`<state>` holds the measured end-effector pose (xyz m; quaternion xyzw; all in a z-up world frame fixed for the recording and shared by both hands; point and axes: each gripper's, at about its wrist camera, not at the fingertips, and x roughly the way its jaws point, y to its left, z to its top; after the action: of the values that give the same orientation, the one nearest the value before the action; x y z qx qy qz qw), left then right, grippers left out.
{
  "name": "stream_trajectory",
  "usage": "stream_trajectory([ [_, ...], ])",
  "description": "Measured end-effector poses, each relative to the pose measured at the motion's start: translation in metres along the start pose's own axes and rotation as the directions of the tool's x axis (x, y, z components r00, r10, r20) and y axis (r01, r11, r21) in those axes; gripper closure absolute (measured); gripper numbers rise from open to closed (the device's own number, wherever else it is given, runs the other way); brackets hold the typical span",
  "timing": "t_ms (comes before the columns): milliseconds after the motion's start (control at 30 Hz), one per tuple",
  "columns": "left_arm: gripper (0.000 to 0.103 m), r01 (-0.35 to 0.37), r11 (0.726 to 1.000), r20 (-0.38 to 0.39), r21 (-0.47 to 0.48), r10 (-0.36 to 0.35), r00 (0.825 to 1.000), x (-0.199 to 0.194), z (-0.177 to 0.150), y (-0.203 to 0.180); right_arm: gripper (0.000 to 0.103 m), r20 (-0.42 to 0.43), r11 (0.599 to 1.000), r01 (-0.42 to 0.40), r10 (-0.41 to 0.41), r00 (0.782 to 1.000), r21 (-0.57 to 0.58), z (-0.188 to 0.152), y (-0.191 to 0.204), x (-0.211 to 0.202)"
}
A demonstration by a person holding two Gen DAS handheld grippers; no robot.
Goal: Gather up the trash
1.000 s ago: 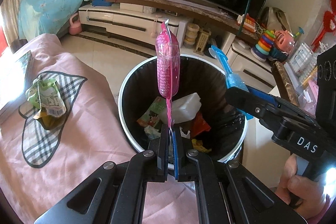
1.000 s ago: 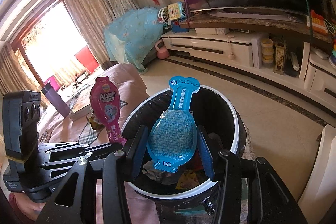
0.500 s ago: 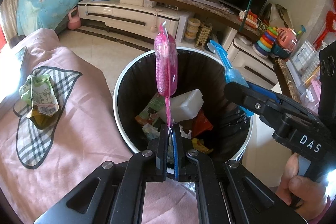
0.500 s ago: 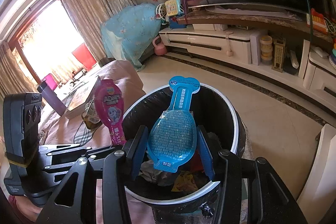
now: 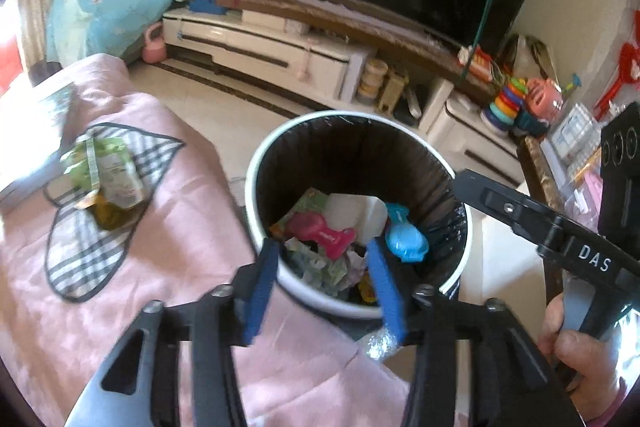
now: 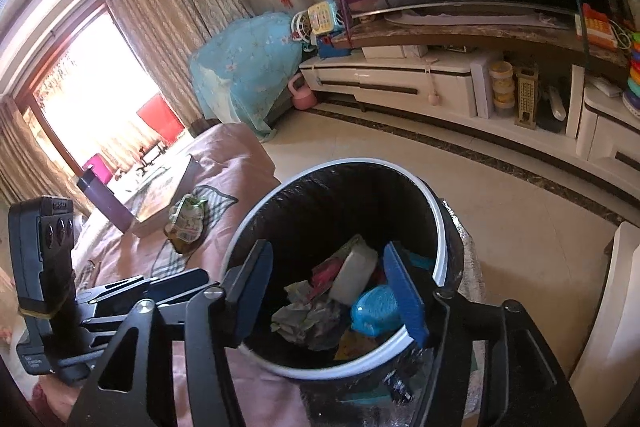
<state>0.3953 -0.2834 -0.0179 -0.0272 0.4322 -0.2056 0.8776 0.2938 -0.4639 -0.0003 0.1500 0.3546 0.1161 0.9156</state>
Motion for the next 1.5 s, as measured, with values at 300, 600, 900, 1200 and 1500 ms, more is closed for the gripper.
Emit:
stream_trajectory([
  [300, 0.04, 0.014, 0.995, 0.11, -0.094, -0.004, 0.994, -0.073, -0.078, 0.021, 0.011, 0.083, 1.0, -0.023, 0.024, 0.996, -0.008, -0.032, 0.035, -0.047],
  [600, 0.029, -0.032, 0.993, 0.221, -0.112, 0.057, 0.974, -0.14, -0.161, 0.025, 0.003, 0.191, 1.0, -0.016, 0.021, 0.981, -0.025, -0.085, 0.083, -0.089],
  [900, 0.004, -0.103, 0.989, 0.412, -0.102, 0.136, 0.901, -0.215, -0.2, 0.013, 0.0, 0.402, 0.97, 0.197, -0.123, 0.907, -0.146, -0.099, 0.132, -0.151],
  [1200, 0.0, -0.251, 0.965, 0.544, -0.082, 0.254, 0.8, -0.238, -0.247, -0.008, 0.0, 0.532, 0.922, 0.328, -0.177, 0.828, -0.205, -0.135, 0.147, -0.156],
  [1500, 0.0, -0.315, 0.947, 0.551, -0.066, 0.298, 0.78, -0.223, -0.258, -0.017, 0.0, 0.517, 0.936, 0.298, -0.165, 0.84, -0.186, -0.151, 0.138, -0.142],
])
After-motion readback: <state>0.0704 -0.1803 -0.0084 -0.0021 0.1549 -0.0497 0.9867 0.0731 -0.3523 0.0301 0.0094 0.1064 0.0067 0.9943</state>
